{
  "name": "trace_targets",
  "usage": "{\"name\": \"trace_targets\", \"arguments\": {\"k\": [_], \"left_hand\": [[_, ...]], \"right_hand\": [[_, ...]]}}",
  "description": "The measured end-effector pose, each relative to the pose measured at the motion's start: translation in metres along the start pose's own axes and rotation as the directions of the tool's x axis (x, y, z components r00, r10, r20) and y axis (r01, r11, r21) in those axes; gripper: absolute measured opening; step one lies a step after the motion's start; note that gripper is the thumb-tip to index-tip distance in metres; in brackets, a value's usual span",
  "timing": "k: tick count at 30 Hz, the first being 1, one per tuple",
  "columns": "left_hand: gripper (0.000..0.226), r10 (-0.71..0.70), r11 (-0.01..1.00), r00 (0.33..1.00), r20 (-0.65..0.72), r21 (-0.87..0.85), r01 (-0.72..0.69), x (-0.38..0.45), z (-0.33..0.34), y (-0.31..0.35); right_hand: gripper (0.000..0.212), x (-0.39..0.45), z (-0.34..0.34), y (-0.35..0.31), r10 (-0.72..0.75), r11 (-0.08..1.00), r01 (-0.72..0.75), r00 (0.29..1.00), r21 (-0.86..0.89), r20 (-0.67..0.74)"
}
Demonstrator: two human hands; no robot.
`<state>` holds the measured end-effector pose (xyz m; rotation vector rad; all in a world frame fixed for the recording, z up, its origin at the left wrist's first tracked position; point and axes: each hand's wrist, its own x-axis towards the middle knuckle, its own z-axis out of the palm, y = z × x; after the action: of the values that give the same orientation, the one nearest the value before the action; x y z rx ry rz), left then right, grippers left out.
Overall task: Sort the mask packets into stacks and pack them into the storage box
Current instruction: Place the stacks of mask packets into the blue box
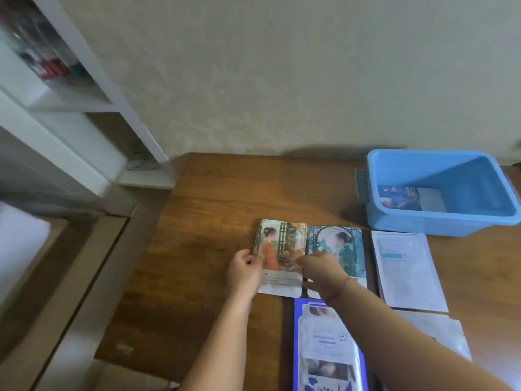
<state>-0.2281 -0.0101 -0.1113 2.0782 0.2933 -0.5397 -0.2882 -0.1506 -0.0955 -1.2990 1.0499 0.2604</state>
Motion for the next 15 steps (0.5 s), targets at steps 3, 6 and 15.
{"name": "trace_targets", "arguments": {"k": [3, 6, 15], "left_hand": [[0.034, -0.082, 0.996, 0.995, 0.051, -0.014, 0.083, 0.012, -0.004, 0.005], [0.027, -0.097, 0.995, 0.988, 0.117, 0.035, 0.093, 0.022, -0.005, 0.01], [0.031, -0.084, 0.989, 0.968, 0.237, -0.098, 0.11, 0.022, -0.025, -0.001]], "right_hand": [[0.013, 0.01, 0.015, -0.005, 0.077, 0.997, -0.078, 0.994, -0.006, -0.072], [0.014, 0.016, 0.022, -0.007, 0.09, 0.991, -0.098, 0.992, -0.092, -0.086], [0.039, 0.021, 0.043, 0.001, -0.115, 0.912, 0.071, 0.99, -0.404, -0.087]]}}
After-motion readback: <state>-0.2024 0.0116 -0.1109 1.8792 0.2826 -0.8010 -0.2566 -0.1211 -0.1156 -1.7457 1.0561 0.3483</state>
